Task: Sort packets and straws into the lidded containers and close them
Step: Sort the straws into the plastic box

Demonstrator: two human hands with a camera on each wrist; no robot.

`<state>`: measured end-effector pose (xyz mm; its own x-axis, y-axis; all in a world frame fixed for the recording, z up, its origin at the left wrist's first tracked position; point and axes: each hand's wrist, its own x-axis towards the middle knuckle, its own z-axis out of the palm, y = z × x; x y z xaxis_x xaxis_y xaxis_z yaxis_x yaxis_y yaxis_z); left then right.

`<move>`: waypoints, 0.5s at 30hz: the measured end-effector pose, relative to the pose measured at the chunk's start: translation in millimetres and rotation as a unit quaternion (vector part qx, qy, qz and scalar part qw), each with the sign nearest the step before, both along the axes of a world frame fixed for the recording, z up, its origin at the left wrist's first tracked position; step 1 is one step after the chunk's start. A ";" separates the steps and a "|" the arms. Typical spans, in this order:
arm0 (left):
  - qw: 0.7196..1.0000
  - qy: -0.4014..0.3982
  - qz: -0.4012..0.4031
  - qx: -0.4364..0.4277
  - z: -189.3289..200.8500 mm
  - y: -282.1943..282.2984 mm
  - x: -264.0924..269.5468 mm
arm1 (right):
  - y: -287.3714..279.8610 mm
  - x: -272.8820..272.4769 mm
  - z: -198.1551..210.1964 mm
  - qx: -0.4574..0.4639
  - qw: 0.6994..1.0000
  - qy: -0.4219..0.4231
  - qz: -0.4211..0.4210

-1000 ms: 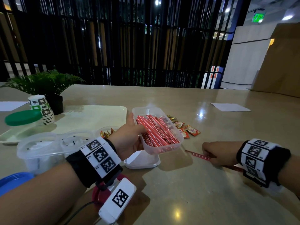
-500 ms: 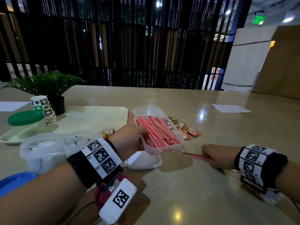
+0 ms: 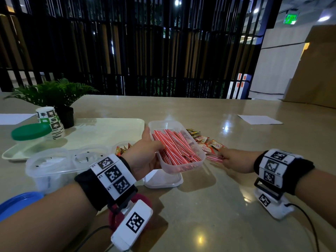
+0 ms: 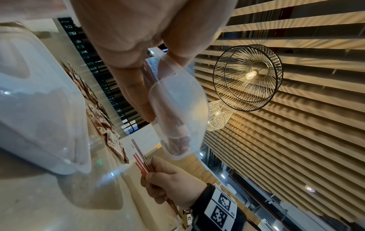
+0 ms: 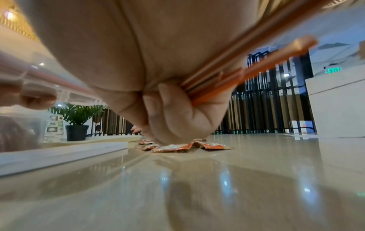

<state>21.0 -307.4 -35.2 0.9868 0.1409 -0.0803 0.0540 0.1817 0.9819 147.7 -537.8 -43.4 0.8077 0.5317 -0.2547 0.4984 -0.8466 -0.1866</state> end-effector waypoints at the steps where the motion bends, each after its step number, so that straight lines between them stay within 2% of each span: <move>1: 1.000 -0.001 0.001 0.002 0.2 0.0 -0.6 | 1.3 -1.4 3.1 0.006 1.000 -0.001 -0.004; 5: 1.000 -0.002 0.004 -0.005 0.1 2.5 -0.3 | 4.7 1.4 12.0 0.049 0.998 -0.013 -0.024; 9: 1.000 -0.008 0.004 -0.005 -1.1 5.3 0.3 | 9.9 5.3 13.0 0.243 0.963 0.050 -0.105; 11: 1.000 -0.010 0.004 -0.006 -1.6 6.0 0.1 | 13.8 4.7 11.9 0.313 0.940 0.066 -0.114; 13: 1.000 -0.010 0.007 -0.010 -2.6 7.0 0.7 | 17.3 2.3 11.2 0.335 0.935 0.066 -0.096; 15: 1.000 -0.008 0.009 -0.012 -3.0 7.5 1.4 | 19.3 0.1 10.2 0.307 0.948 0.031 -0.077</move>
<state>22.3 -299.9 -38.3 0.9851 0.1573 -0.0689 0.0356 0.2052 0.9781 147.8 -518.5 -33.2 0.8810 0.4728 0.0143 0.3497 -0.6306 -0.6928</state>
